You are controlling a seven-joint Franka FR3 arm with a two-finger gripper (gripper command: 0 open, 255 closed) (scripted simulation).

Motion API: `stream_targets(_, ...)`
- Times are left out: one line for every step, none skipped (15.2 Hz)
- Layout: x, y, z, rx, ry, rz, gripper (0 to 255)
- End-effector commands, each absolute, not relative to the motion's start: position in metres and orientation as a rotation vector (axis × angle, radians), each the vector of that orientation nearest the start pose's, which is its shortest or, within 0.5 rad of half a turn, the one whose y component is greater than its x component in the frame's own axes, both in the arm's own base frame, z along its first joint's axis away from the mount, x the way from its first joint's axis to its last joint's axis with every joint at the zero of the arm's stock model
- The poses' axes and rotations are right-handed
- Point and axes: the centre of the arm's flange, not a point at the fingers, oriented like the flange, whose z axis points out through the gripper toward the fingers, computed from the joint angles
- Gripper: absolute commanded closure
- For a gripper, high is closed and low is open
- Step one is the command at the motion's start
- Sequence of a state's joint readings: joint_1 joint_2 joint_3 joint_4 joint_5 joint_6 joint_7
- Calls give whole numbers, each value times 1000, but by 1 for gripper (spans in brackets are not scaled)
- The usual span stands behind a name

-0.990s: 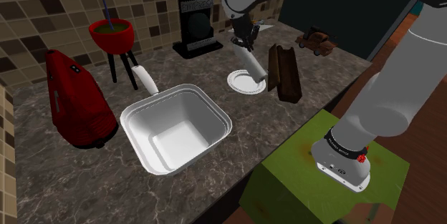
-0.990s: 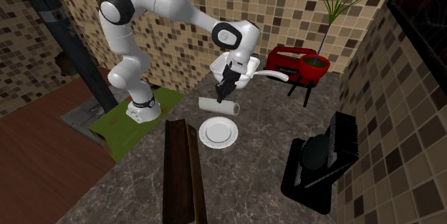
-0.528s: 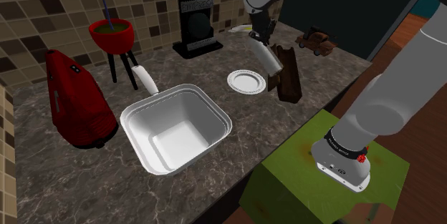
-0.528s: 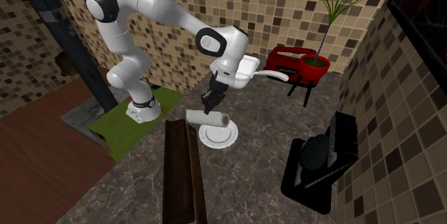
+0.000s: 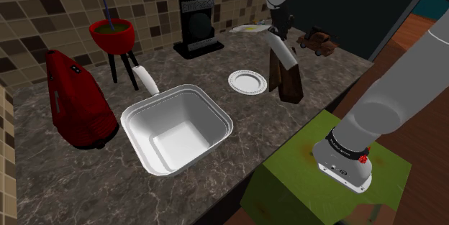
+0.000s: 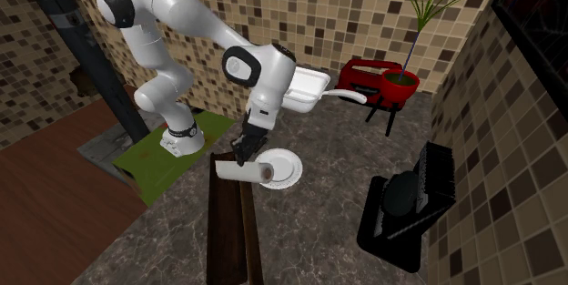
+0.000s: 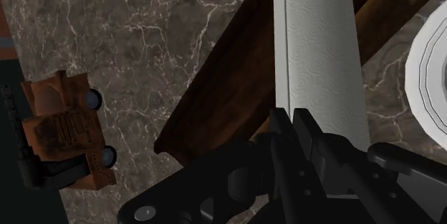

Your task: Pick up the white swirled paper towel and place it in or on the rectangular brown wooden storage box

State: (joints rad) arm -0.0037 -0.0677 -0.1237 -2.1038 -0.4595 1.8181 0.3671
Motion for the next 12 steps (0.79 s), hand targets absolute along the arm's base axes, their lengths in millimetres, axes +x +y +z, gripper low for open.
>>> stream_targets(493,-125,441,-3526,583,294,255)
stream_targets(491,-138,442,-3526,583,294,255)
stream_targets(489,-151,443,-3526,583,294,255)
stream_targets(486,-166,444,-3526,583,294,255)
stream_targets(486,-166,439,-3526,583,294,255)
stream_targets(486,-166,434,-3526,583,294,255)
stream_targets(486,-166,429,-3526,583,294,255)
stream_targets(486,-166,423,-3526,583,294,255)
stream_targets(486,-166,418,-3526,583,294,255)
stream_targets(486,-166,413,-3526,583,294,255)
stream_targets(486,-166,407,-3526,583,294,255)
stream_targets(486,-166,402,-3526,583,294,255)
